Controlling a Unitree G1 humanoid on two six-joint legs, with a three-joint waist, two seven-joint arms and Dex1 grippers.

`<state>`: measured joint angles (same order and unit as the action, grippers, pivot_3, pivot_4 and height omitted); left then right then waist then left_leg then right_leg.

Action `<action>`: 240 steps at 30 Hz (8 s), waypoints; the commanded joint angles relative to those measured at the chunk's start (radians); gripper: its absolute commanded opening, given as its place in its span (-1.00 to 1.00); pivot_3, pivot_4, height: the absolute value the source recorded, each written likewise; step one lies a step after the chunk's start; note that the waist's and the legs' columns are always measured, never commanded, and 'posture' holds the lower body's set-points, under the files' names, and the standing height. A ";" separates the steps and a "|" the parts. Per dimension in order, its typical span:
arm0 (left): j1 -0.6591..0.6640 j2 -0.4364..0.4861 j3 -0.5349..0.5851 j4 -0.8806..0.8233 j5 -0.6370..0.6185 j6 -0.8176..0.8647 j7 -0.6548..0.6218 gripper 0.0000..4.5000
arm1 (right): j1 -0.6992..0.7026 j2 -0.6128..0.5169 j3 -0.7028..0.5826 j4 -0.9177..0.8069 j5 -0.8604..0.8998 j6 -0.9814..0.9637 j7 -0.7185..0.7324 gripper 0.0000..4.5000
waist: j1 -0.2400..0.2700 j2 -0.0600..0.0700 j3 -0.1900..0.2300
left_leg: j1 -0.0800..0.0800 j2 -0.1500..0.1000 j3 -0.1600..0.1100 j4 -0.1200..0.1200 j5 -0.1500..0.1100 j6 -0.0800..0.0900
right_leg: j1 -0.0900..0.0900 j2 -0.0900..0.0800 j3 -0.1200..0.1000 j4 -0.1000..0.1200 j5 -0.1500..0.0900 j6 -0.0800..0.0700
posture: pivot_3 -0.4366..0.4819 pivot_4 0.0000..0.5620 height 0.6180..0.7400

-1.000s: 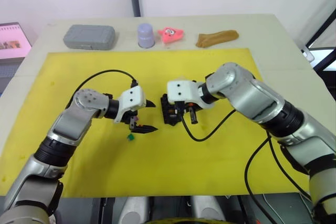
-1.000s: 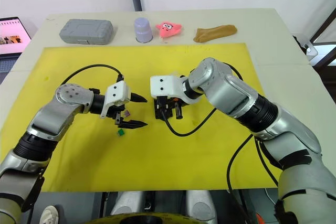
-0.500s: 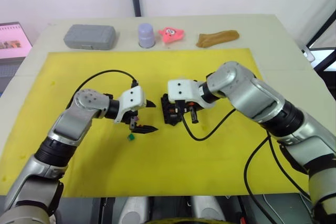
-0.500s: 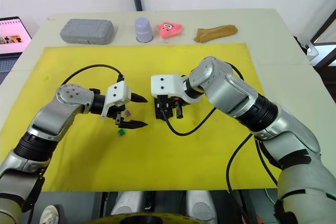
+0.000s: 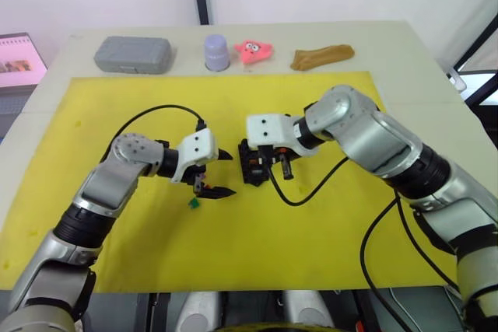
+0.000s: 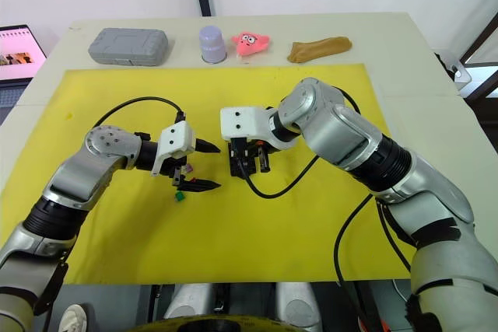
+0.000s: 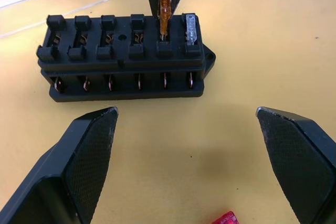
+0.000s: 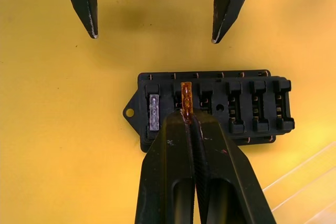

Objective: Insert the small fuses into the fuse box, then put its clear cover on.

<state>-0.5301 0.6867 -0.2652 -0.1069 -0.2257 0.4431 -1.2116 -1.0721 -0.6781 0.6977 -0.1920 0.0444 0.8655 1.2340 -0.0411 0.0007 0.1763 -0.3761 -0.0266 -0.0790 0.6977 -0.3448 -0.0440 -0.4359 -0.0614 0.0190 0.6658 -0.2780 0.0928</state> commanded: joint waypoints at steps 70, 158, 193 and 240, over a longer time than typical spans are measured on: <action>-0.017 -0.017 0.001 -0.017 0.012 -0.029 0.017 0.97 | -0.002 0.018 -0.041 -0.026 -0.068 -0.038 0.058 -1.00 | 0.000 0.000 0.000 | 0.000 0.000 0.000 0.000 0.000 0.000 | 0.000 0.000 0.000 0.000 0.000 0.000 | -0.05 -0.47 1.00; -0.034 -0.024 0.007 0.015 0.022 -0.051 0.020 1.00 | 0.022 0.035 -0.100 0.042 0.042 0.125 0.016 -0.47 | 0.000 0.000 0.000 | 0.001 0.000 0.000 0.000 0.000 0.000 | 0.001 0.000 0.000 0.001 0.000 0.000 | -0.05 -0.47 1.00; -0.035 -0.017 0.014 0.013 0.021 -0.051 0.021 1.00 | -0.004 0.044 -0.100 0.074 0.063 0.129 0.010 -0.98 | 0.000 0.000 0.000 | 0.001 0.000 0.000 0.000 0.000 0.000 | 0.001 0.000 0.000 0.001 0.000 0.000 | -0.05 -0.47 1.00; -0.057 -0.066 -0.007 0.028 0.026 -0.068 0.010 1.00 | -0.075 0.014 -0.046 -0.026 0.236 0.453 -0.110 -0.98 | 0.000 0.000 0.000 | 0.000 0.000 0.000 0.000 0.000 0.000 | 0.000 -0.001 0.000 0.001 0.000 0.000 | -0.05 -0.47 1.00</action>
<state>-0.5649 0.6184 -0.2715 -0.0605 -0.2042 0.3992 -1.1971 -1.1147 -0.6517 0.6590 -0.1910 0.2795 1.3335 1.1372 -0.0407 0.0007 0.1760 -0.3758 -0.0270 -0.0793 0.6980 -0.3447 -0.0441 -0.4356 -0.0621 0.0189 0.6665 -0.2780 0.0928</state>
